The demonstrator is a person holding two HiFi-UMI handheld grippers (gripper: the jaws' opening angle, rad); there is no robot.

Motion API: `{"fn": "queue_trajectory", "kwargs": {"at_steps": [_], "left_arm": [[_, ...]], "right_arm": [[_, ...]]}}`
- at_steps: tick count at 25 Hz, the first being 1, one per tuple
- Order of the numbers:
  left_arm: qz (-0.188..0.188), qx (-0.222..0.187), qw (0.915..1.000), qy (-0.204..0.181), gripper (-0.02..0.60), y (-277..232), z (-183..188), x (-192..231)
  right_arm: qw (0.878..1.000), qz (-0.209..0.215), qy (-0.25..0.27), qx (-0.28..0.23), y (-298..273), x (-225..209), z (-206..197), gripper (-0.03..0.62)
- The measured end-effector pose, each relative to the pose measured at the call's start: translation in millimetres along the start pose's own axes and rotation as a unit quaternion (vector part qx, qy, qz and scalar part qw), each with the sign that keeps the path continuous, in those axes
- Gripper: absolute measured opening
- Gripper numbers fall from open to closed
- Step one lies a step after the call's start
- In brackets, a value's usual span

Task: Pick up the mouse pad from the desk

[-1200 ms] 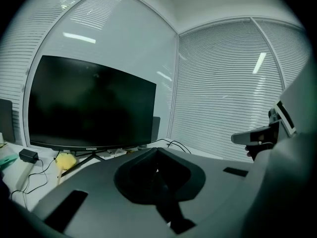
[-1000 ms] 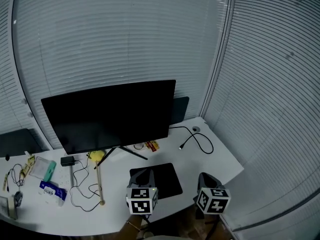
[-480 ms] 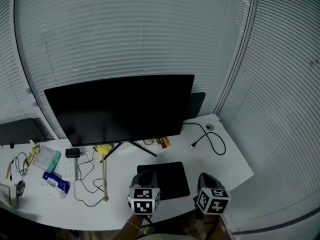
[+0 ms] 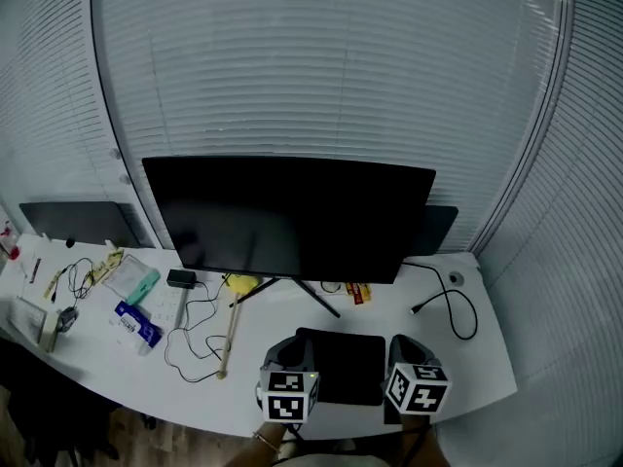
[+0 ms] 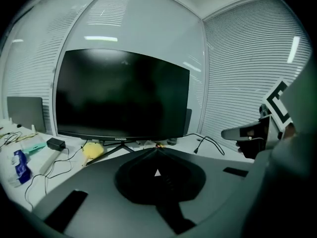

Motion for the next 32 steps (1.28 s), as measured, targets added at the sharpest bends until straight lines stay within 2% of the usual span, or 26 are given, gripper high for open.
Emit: {"fn": "queue_trajectory", "kwargs": {"at_steps": [4,11,19,32], "left_arm": [[0.043,-0.014,0.9988,0.018,0.017,10,6,6],[0.091,-0.016,0.9952,0.033,0.017,27,-4,27],[0.087,-0.006,0.9956,0.034,0.017,28,-12,22],[0.080,0.008,0.9952,0.055,0.017,23,-25,32]], "right_arm": [[0.999,0.044,0.021,-0.008,-17,4,16,0.034],[0.996,0.088,0.027,-0.007,-29,25,11,0.034],[0.995,0.094,0.017,0.006,-22,26,-2,0.034],[0.997,0.063,0.004,0.032,-20,7,-21,0.034]]}}
Point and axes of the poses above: the fingertips, and each gripper's own axes: y backward along the fingers, x to its left, z out of its top, the point moved 1 cm from there along y, backward along the fingers, and after that the axes turned 9 degrees about y, right-handed, at the moved point
